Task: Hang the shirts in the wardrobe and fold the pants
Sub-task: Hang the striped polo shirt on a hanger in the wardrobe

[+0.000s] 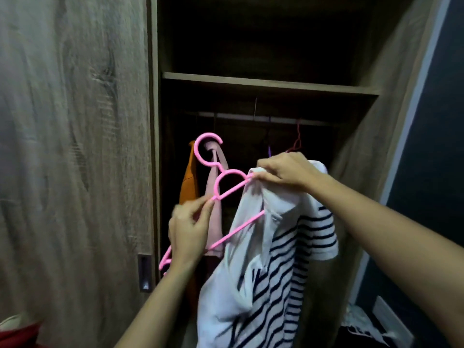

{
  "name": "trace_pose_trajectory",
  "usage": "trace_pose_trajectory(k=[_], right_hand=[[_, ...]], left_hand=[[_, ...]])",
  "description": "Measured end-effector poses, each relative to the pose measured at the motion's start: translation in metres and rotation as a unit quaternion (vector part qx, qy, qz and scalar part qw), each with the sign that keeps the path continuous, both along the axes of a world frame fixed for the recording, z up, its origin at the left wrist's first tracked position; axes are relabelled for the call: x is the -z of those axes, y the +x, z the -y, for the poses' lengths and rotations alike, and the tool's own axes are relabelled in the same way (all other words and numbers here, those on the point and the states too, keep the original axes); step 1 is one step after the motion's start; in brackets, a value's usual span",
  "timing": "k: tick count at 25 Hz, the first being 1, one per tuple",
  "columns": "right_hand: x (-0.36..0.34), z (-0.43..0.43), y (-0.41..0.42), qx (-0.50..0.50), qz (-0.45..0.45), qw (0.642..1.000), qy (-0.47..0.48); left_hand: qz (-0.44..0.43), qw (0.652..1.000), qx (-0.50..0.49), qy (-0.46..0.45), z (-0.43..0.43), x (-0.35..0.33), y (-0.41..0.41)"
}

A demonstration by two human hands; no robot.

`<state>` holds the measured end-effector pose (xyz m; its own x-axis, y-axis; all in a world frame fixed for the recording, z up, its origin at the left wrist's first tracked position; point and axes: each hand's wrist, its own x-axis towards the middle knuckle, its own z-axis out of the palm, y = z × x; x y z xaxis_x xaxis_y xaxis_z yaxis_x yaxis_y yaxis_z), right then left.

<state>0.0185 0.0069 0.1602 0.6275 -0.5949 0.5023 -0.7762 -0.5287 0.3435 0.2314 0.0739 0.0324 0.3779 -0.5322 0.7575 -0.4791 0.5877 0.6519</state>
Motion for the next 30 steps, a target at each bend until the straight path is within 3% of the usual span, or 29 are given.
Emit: trace_pose_trajectory(k=[2,4,6,8,9,11,13,15,18,22,25,27,30], right_hand=[[0.003,0.002,-0.002,0.010,0.052,0.998,-0.028],[0.003,0.001,-0.008,0.013,0.127,0.991,-0.036],[-0.001,-0.002,-0.013,0.007,0.190,0.981,-0.035],[-0.007,-0.005,-0.017,0.003,0.219,0.975,-0.039],[-0.008,-0.007,-0.022,0.004,0.220,0.974,-0.048],[-0.009,-0.010,-0.041,0.011,0.221,0.973,-0.066],[-0.006,-0.013,-0.068,0.023,0.240,0.968,-0.068],[0.001,-0.016,-0.086,0.030,0.250,0.966,-0.062],[0.007,-0.017,-0.089,0.026,0.223,0.973,-0.057],[0.009,-0.025,-0.099,0.038,0.203,0.977,-0.056],[0.014,-0.030,-0.115,0.046,0.192,0.977,-0.076],[0.021,-0.034,-0.127,0.049,0.165,0.981,-0.088],[0.036,-0.037,-0.149,0.062,0.108,0.984,-0.125]], left_hand=[[0.043,0.987,-0.149,-0.044,0.000,0.007,-0.001],[0.105,0.979,-0.166,-0.058,-0.008,0.035,-0.015],[0.171,0.976,-0.090,0.098,-0.015,0.072,-0.037],[0.252,0.920,0.015,0.299,-0.009,0.101,-0.052],[0.278,0.896,0.071,0.340,-0.004,0.108,-0.051],[0.219,0.895,0.177,0.345,0.012,0.111,-0.031],[0.175,0.895,0.187,0.366,0.028,0.106,0.001],[0.212,0.880,0.158,0.396,0.041,0.098,0.016],[0.242,0.873,0.037,0.423,0.049,0.082,-0.002],[0.190,0.919,-0.081,0.334,0.053,0.077,-0.016],[0.049,0.955,-0.023,0.292,0.052,0.075,-0.023],[-0.054,0.954,0.037,0.293,0.056,0.067,-0.017],[-0.031,0.959,0.020,0.280,0.061,0.049,-0.001]])
